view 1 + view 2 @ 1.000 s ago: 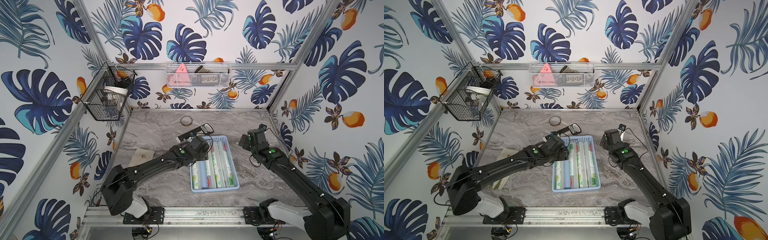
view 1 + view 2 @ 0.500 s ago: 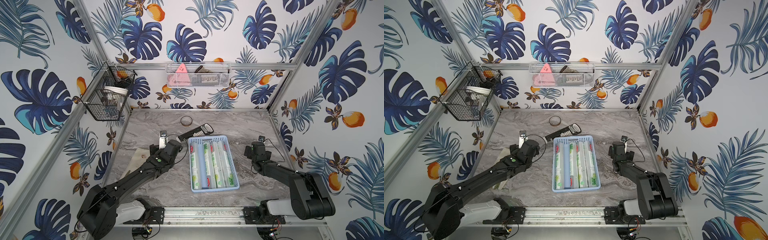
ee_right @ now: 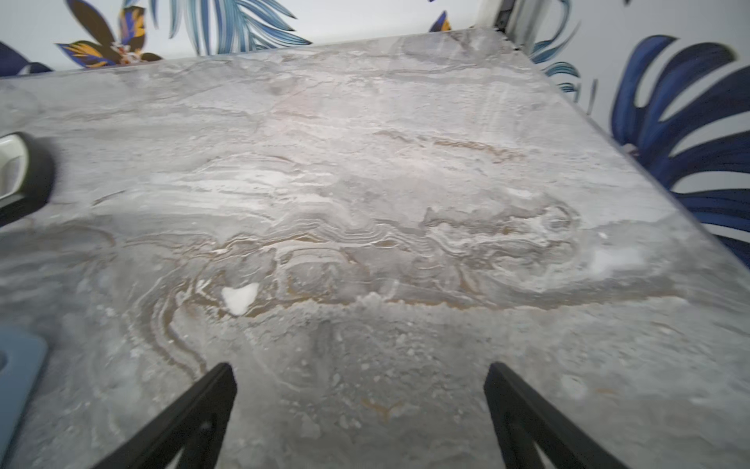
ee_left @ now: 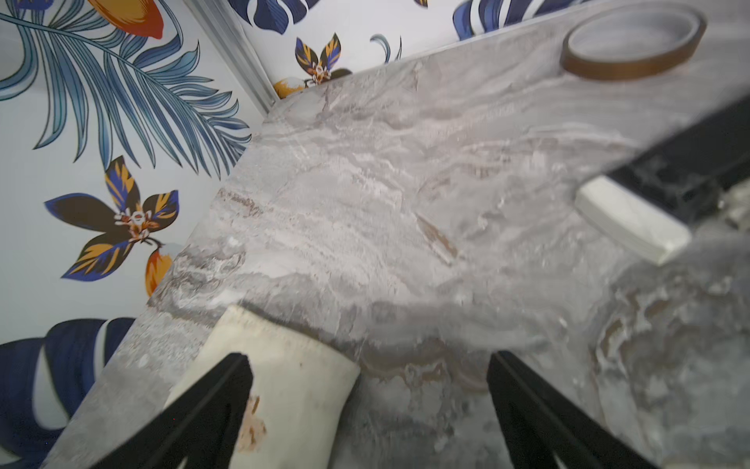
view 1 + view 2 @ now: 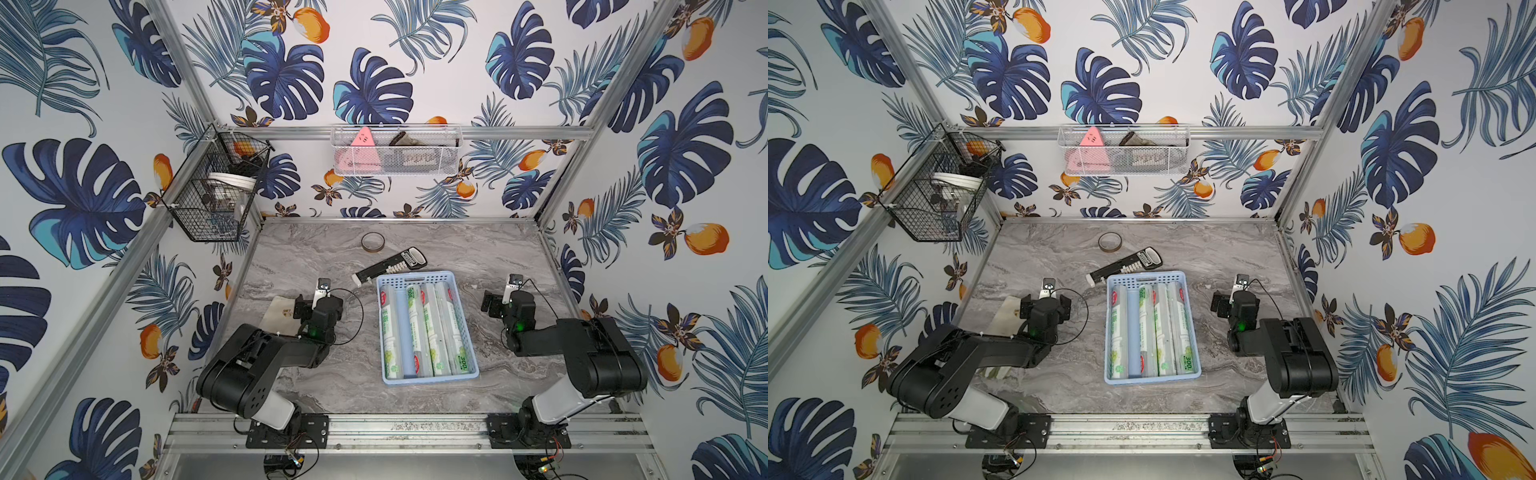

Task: Put the plastic wrap into the basket
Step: Reset both arms

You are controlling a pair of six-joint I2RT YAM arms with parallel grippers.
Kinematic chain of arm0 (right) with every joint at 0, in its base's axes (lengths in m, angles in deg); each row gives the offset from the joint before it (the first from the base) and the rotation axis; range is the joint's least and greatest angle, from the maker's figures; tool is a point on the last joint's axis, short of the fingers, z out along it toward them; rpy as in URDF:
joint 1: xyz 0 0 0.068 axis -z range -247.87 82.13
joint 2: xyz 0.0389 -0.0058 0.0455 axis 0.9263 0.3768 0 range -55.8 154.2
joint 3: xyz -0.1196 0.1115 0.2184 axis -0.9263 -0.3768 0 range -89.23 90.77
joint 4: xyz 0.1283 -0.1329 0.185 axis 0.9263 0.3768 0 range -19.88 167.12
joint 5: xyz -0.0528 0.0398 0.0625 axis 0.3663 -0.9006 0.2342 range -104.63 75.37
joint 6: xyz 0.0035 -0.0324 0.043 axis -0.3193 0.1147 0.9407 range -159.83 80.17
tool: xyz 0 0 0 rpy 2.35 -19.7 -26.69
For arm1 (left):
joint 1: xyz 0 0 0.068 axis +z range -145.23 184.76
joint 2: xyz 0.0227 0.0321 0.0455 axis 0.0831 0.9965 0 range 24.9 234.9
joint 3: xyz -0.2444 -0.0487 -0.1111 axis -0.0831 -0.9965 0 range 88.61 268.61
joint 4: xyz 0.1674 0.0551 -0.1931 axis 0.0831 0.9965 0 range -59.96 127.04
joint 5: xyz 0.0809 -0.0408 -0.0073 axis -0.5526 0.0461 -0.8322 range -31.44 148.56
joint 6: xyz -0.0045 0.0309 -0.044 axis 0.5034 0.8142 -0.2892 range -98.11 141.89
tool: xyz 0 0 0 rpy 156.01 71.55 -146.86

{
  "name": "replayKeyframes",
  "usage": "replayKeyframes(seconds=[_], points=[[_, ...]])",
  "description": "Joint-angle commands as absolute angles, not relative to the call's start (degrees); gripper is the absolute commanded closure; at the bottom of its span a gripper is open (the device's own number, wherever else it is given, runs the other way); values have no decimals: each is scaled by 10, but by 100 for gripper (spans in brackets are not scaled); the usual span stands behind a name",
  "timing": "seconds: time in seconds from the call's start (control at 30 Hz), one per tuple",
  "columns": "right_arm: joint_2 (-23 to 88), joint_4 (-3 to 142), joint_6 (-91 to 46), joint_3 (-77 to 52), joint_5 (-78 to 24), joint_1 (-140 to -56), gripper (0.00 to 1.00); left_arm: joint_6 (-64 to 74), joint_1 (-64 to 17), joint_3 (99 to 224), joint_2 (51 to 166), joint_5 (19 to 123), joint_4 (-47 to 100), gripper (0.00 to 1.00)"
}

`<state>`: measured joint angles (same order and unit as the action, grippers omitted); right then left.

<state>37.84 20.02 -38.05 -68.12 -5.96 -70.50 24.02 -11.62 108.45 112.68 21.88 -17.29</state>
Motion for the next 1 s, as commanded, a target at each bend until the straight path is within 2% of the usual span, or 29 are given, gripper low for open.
replayKeyframes(seconds=[0.0, 0.07, 0.2, 0.23, 0.3, 0.4, 0.73, 0.97], points=[[394, 111, -404, -683, -95, -706, 0, 253, -86, 1062, 1156, 308, -331, 1], [387, 166, -398, -664, -97, -706, 0, 249, -79, 1053, 1151, 327, -339, 1], [397, 178, -383, -650, -77, -703, 0, 225, -40, 1045, 1178, 397, -354, 1], [395, 183, -383, -650, -77, -703, 0, 227, -34, 1047, 1207, 384, -406, 1], [399, 166, -386, -653, -76, -703, 0, 202, -26, 1080, 1175, 393, -286, 1], [397, 162, -386, -657, -71, -703, 0, 183, -3, 1095, 1180, 402, -262, 1], [398, 168, -385, -653, -72, -703, 0, 199, -17, 1091, 1187, 380, -283, 1], [398, 169, -385, -653, -73, -703, 0, 193, -7, 1099, 1186, 407, -263, 1]])
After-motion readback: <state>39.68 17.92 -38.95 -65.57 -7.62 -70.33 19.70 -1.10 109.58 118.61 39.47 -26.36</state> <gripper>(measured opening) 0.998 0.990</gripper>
